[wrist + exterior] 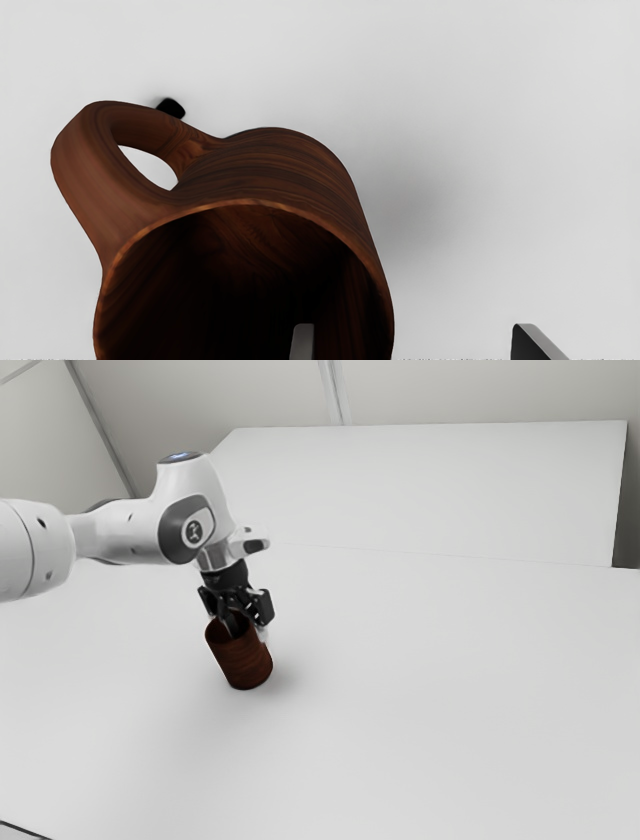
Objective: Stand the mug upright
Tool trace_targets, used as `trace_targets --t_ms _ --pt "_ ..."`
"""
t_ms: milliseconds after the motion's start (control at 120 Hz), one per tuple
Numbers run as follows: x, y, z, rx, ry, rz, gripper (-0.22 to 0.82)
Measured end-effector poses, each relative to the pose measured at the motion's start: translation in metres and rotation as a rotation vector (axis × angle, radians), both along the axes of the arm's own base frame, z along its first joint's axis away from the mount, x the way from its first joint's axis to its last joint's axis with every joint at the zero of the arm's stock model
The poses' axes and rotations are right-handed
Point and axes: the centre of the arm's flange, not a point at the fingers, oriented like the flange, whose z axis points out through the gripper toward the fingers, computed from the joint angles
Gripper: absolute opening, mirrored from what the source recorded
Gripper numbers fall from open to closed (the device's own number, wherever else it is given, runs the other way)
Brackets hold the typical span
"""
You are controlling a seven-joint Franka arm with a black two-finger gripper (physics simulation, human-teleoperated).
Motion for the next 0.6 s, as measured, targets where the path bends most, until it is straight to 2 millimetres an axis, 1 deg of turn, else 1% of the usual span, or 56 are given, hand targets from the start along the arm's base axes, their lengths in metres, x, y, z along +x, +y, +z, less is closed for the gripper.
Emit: trace_targets --t_ms 100,225,300,358,433,483,542,567,600 --pt "-0.003 -0.003 0.030 0.001 -0.032 -0.011 0.45" --pt "-0.005 -0.008 0.058 -0.003 -0.062 -0.012 0.52" --pt "-0.002 -0.011 0.088 -0.001 -0.098 -0.002 0.55" --pt "-0.007 -0.012 0.115 -0.006 -0.131 0.008 0.56" --pt "-0.008 -0.008 0.152 -0.010 -0.171 0.029 0.57" --pt "-0.004 -0.005 0.176 -0.006 -0.193 0.042 0.58" --pt "-0.001 -0.008 0.202 0.001 -0.211 0.045 0.59" --pt "0.000 -0.012 0.210 0.003 -0.215 0.041 0.59" --pt "0.002 -0.018 0.214 0.005 -0.205 0.034 0.59"
